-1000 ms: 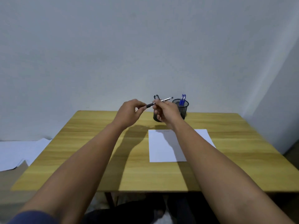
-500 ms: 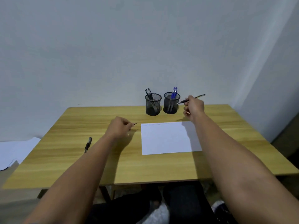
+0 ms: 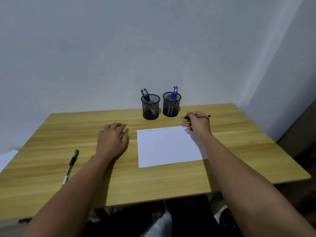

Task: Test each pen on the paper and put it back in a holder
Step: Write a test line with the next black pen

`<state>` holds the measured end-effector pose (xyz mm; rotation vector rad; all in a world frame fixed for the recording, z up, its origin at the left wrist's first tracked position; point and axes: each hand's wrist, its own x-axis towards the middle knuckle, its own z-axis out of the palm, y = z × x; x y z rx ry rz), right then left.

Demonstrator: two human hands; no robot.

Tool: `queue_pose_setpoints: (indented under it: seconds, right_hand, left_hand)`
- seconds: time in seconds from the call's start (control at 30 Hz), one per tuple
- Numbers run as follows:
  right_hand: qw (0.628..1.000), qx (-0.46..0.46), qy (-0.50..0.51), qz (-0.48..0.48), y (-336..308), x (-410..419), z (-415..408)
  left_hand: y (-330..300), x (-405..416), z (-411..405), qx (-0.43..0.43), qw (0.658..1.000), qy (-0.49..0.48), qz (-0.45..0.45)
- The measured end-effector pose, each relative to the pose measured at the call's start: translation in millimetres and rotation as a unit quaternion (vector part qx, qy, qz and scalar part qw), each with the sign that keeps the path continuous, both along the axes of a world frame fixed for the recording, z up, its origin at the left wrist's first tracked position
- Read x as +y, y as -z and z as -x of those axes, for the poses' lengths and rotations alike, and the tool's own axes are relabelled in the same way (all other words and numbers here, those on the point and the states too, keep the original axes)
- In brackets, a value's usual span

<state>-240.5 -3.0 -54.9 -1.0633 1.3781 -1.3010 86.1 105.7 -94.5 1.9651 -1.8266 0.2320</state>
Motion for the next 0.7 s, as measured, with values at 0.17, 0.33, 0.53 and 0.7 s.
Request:
queue_pose_setpoints:
  seconds: [0.17,0.33,0.53,0.7]
  right_hand:
    - [0.999,-0.016,-0.029,0.028,3.0,-1.2,-14.3]
    - [0.995,0.017,-0.087,0.053,10.9,-7.9,-25.6]
    - [0.993,0.035,-0.1,0.047,35.8,-14.5,-30.8]
    - [0.994,0.034,-0.094,0.051,44.4,-19.2,-27.2]
  left_hand:
    - [3.5,-3.0,22.1,-0.014,0.992,0.105,-0.064]
    - [13.7,-3.5,25.8,-0.007,0.992,0.108,-0.065]
    - [19.0,-5.7,23.5,0.01,0.992,0.101,-0.068]
    - [20.3,-6.6,23.6,0.028,0.993,0.095,-0.058]
